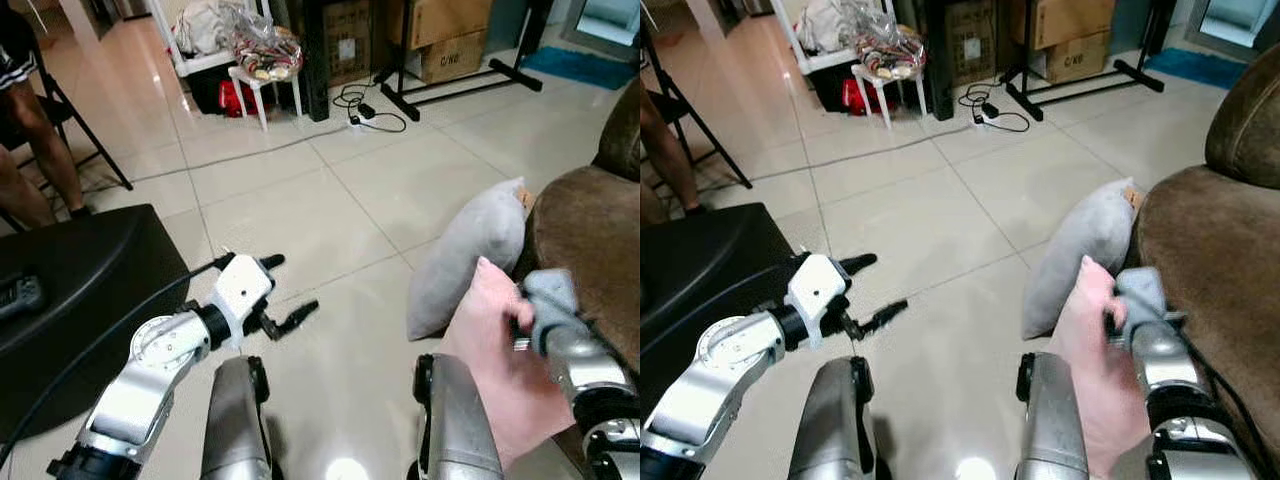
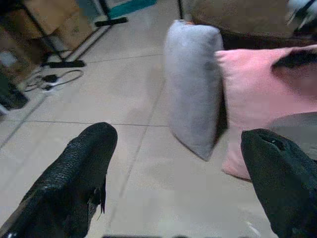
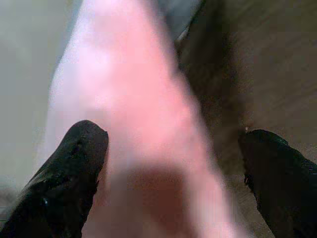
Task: Move the pillow to the sofa from floor
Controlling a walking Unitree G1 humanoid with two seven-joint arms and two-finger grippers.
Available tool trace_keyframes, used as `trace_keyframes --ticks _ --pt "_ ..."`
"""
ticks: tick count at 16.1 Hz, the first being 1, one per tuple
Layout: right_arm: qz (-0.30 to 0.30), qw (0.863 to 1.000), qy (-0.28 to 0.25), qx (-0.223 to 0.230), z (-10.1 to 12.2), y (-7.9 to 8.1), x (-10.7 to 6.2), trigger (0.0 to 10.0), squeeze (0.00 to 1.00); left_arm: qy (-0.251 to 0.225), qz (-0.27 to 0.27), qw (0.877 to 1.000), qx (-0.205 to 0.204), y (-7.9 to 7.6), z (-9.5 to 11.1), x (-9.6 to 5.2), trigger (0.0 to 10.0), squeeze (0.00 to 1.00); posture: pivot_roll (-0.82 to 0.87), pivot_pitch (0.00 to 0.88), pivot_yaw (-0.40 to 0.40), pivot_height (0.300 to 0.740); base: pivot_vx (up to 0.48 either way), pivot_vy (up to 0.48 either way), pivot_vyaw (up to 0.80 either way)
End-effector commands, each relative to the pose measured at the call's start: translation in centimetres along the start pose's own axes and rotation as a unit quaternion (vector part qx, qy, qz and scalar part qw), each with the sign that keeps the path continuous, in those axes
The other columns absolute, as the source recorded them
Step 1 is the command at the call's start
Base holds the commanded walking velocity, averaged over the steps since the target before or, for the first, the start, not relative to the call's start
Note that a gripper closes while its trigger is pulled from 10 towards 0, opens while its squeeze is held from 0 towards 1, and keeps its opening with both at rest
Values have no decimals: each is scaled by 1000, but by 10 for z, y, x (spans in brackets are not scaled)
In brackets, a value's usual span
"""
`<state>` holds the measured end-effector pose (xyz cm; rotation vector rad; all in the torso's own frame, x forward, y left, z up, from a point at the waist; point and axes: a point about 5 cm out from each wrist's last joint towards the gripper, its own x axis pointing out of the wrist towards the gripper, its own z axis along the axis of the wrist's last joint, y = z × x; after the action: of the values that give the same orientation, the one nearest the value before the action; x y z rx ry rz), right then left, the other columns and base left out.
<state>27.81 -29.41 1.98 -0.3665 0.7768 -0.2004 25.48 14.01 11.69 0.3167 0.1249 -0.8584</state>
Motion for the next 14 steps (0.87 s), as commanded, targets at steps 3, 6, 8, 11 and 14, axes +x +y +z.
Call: trace_keyframes --ticks 3,6,8,11,14 --pt "27 999 2 40 4 1 2 10000 0 4 -22 1000 -3 1 4 -5 10000 255 -44 11 117 471 0 0 0" --pt "3 1000 7 16 3 -1 3 10000 0 16 -25 1000 1 1 1 -9 10000 251 -46 15 114 471 0 0 0" --pt "-37 999 23 -27 -5 -4 3 10000 0 17 -43 999 -7 -2 1 -9 10000 255 -44 12 109 471 0 0 0" --pt "-14 998 40 -49 -15 8 3 353 0 22 -96 995 -28 -12 1 -15 10000 247 -42 4 104 471 0 0 0" --pt "-1 998 41 -42 -17 18 4 0 0 26 -98 994 -31 -13 0 -16 10000 247 -41 0 101 471 0 0 0"
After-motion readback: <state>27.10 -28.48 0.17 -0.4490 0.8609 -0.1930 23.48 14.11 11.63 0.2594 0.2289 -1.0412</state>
